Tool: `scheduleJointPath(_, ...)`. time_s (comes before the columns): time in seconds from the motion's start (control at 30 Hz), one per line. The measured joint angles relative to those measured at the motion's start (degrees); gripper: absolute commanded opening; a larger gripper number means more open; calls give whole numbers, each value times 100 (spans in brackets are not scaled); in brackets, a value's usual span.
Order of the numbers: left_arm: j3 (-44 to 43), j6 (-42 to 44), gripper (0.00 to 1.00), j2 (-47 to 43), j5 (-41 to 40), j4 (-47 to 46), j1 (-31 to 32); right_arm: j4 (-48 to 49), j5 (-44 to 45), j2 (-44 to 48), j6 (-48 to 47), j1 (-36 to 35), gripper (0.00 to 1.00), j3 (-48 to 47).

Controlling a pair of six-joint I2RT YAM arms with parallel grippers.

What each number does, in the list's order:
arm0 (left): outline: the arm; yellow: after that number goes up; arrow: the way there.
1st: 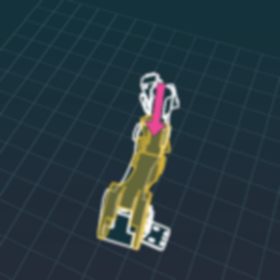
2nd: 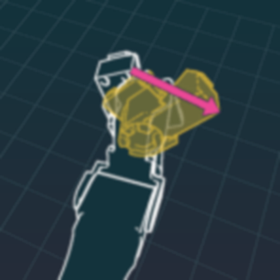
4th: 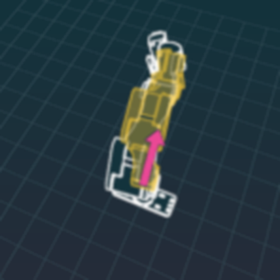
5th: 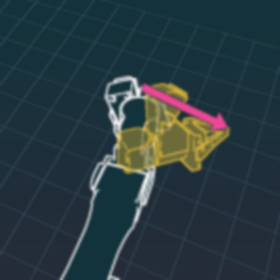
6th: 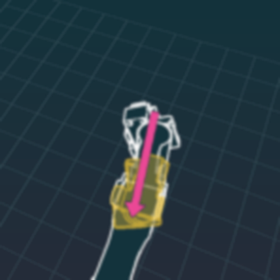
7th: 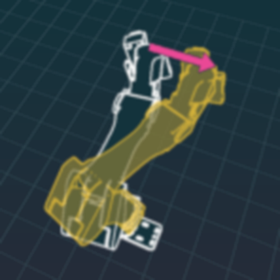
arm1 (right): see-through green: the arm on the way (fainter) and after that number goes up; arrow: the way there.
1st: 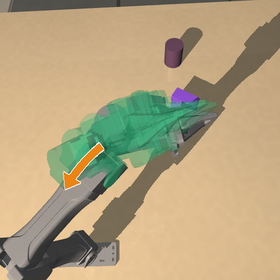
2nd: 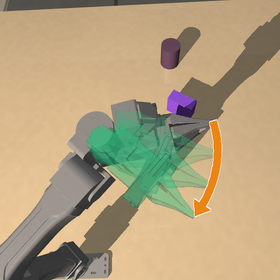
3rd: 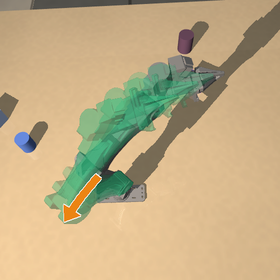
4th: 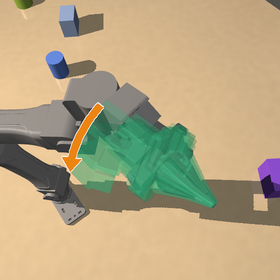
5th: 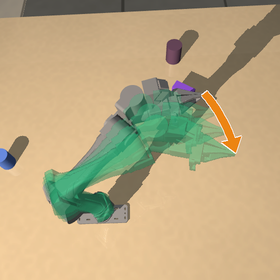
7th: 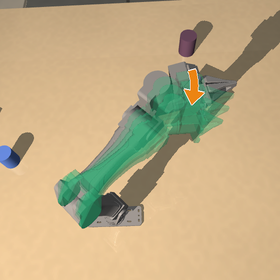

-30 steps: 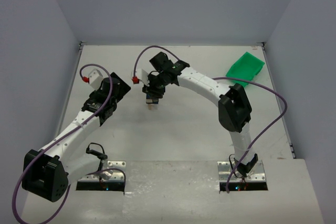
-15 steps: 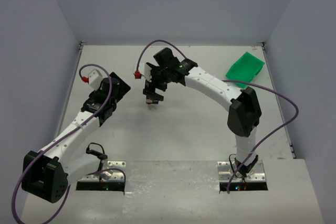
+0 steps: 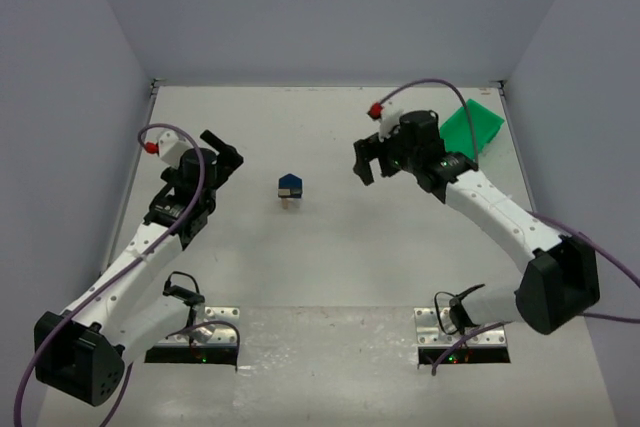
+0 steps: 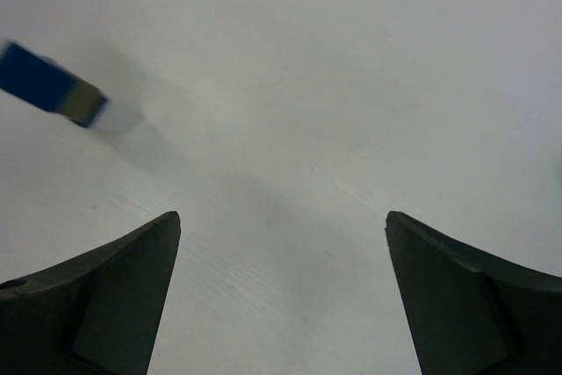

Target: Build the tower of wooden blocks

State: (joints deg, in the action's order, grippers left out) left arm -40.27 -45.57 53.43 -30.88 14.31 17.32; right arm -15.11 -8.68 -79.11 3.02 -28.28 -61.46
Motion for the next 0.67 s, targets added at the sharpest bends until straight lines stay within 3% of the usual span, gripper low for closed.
scheduleJointPath(0.13, 248, 109, 100, 55, 111, -415, 1, 454, 1356, 836, 1292, 331, 99, 1961)
scheduleJointPath(0.27, 581, 238, 100, 233, 318, -709, 0, 680, 1996, 1351, 2122, 248, 99, 3095)
scheduleJointPath(0.67, 808, 360, 100, 237, 453, -1147, 1, 1305, 3209, 2020, 2679, 226, 99, 3363)
